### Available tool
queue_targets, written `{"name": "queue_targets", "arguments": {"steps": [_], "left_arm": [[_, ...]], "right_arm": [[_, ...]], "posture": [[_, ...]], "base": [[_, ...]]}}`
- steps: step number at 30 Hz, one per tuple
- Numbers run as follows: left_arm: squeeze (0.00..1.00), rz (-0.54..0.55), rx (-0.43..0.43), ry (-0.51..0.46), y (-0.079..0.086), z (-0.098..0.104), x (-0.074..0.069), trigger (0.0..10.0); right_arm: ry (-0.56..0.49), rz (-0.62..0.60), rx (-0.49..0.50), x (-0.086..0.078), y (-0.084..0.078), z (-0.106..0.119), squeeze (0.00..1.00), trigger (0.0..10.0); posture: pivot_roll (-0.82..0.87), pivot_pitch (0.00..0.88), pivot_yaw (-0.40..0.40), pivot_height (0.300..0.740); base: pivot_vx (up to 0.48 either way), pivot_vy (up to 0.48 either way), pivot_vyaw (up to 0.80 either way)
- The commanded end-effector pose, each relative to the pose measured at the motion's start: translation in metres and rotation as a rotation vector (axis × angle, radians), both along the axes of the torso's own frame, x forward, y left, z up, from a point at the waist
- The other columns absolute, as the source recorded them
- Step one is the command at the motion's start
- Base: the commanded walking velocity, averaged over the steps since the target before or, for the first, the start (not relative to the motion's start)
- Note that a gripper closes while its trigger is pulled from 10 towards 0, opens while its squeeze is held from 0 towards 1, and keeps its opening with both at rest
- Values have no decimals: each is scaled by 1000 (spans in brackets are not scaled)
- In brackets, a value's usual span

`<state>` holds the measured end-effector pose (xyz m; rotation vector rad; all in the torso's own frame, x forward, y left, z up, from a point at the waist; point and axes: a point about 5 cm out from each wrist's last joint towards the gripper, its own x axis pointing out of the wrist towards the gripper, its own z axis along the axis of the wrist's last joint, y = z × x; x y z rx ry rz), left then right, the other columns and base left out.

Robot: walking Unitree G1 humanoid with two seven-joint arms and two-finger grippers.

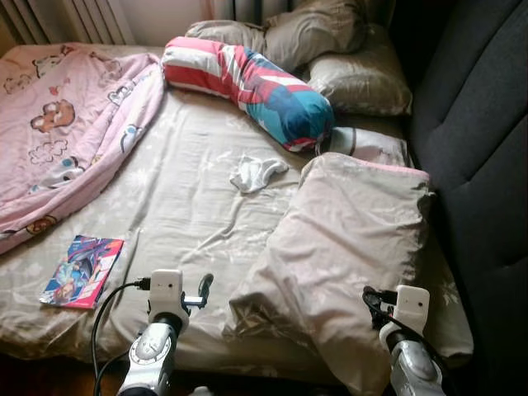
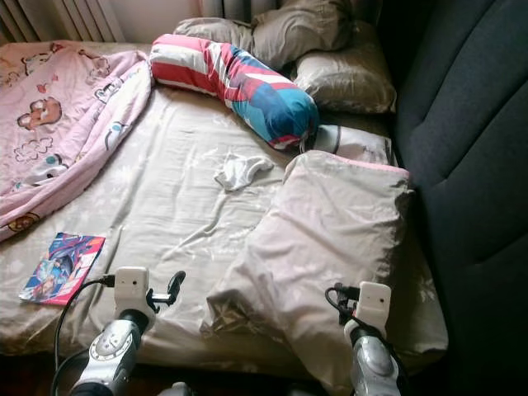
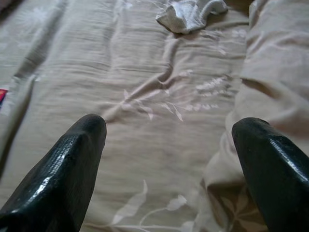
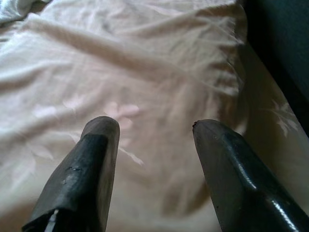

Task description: Clean up the room

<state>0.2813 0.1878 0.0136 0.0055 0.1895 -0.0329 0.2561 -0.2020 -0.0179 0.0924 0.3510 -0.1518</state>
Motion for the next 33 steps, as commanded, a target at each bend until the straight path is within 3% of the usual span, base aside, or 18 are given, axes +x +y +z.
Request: {"name": "queue_targets", "arguments": {"steps": [1, 33], "left_arm": [[0, 6, 6, 6, 3, -1, -2, 10000], [0, -25, 23, 10, -1, -4, -3, 10000]], "right_arm": [[17, -5, -1, -7, -3, -5, 0, 10000], [-1, -22, -7, -1, -3, 0, 0, 10000]], "posture": [[52, 211, -51, 665], [44, 191, -47, 646]], "base": [[0, 0, 0], [16, 0, 0]]}}
